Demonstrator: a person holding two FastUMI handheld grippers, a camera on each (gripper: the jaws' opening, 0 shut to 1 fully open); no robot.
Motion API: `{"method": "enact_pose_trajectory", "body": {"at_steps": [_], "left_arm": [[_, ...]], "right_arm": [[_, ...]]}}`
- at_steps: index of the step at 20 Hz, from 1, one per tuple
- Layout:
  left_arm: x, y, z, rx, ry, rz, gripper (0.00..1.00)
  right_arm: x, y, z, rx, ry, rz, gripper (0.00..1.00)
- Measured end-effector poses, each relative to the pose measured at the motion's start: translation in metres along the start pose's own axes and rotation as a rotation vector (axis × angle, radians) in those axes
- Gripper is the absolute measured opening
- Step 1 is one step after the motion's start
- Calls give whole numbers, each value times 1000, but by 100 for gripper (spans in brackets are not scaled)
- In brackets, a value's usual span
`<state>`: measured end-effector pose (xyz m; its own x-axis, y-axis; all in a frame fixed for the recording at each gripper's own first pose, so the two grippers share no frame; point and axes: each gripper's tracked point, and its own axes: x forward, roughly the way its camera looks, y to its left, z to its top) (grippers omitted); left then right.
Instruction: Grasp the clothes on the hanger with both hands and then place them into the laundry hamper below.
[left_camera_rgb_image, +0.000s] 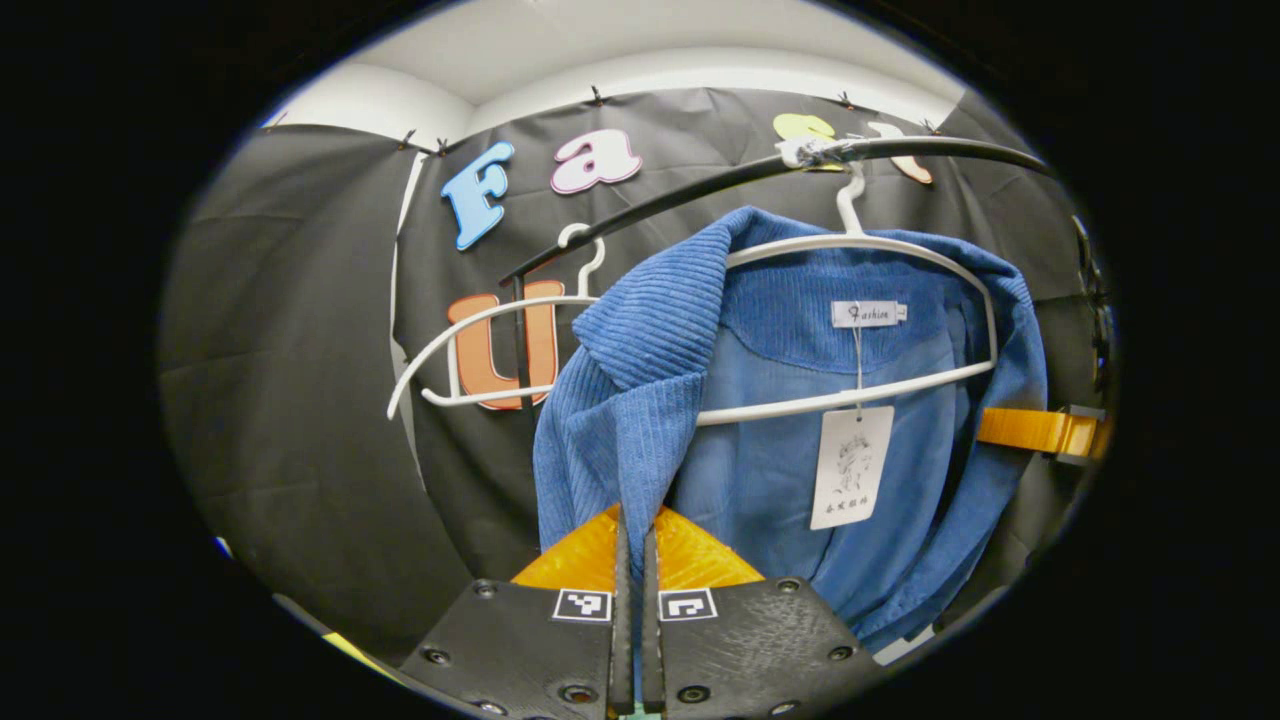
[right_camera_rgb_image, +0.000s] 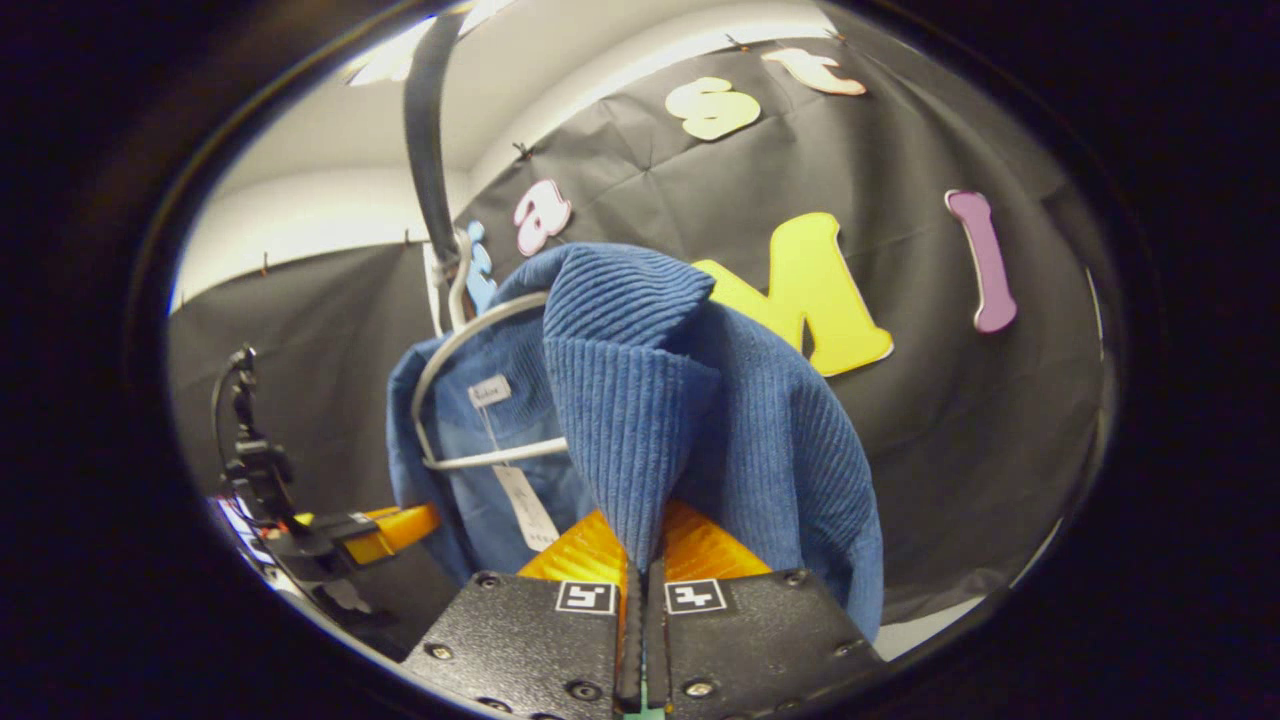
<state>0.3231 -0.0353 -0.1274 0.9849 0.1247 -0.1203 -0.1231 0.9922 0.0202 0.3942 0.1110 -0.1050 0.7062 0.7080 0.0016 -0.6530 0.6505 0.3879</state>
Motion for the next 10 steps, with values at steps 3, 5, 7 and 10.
{"method": "enact_pose_trajectory", "body": {"at_steps": [3,5,7,10], "left_arm": [[1,5,20,-43,-36,-6,0],[4,12,37,-77,-61,-8,3],[6,17,53,-115,-82,-18,3],[7,20,70,-159,-112,-43,3]], "right_arm": [[-5,4,11,83,-20,103,5],[-10,11,24,144,-45,180,5],[-12,21,39,212,-71,260,5],[-16,21,63,288,-117,330,5]]}}
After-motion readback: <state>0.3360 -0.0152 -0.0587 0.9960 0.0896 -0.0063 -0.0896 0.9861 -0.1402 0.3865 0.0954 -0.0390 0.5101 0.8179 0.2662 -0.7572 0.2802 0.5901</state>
